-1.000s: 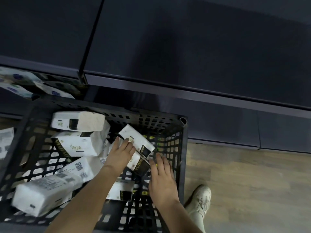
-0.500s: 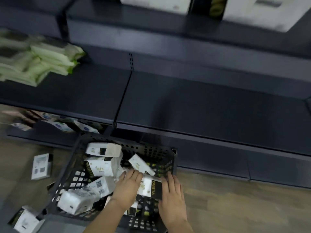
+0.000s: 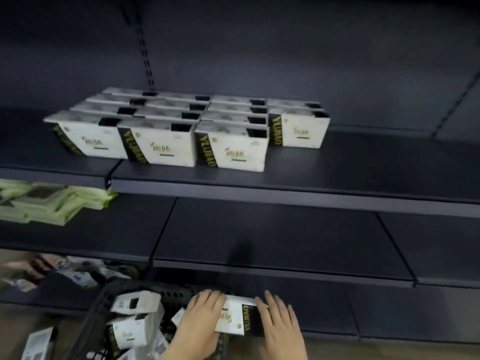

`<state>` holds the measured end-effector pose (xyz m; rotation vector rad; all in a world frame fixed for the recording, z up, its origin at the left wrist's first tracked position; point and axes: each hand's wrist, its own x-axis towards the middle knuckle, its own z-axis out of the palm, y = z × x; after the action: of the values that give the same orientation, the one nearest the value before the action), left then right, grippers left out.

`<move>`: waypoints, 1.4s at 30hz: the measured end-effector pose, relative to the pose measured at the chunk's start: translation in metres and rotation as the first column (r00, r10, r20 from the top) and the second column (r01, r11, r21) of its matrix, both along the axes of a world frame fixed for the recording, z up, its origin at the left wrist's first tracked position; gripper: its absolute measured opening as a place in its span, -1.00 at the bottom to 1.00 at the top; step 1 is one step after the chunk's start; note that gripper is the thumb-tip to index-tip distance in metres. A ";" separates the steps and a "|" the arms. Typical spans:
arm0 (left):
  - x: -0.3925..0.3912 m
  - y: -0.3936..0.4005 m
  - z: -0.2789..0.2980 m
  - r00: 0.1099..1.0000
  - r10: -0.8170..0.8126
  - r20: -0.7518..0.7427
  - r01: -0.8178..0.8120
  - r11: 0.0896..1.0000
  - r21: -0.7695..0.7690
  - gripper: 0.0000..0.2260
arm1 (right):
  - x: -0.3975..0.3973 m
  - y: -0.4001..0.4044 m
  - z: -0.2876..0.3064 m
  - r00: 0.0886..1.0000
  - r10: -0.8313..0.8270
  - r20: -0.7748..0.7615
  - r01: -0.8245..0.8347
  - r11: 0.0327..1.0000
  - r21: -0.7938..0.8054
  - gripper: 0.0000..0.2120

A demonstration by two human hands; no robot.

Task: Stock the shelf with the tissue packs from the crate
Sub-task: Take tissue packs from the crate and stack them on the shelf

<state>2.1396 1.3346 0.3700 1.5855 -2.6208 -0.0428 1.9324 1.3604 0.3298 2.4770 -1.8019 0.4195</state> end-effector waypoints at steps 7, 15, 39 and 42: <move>-0.067 -0.009 0.082 0.994 -0.104 0.028 0.107 0.983 -0.150 -0.30 | -0.079 -0.004 0.071 0.994 -0.110 0.006 0.110 0.993 -0.032 0.11; -0.126 -0.037 0.193 0.996 -0.064 0.061 0.070 0.992 -0.105 -0.43 | -0.134 -0.022 0.170 0.980 -0.179 0.084 0.190 0.970 -0.150 0.07; -0.169 -0.212 0.307 0.998 -0.058 -0.034 0.062 0.988 0.141 -0.24 | -0.154 -0.180 0.268 0.976 -0.218 0.023 0.202 0.859 -0.470 -0.06; -0.168 -0.222 0.302 0.998 -0.058 -0.038 0.063 0.984 0.165 -0.23 | -0.152 -0.191 0.263 0.976 -0.216 0.022 0.200 0.855 -0.478 -0.09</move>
<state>1.9715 1.1125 0.6724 1.5367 -2.7021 -0.2958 1.7806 1.1697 0.5927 1.9223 -1.6750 0.7058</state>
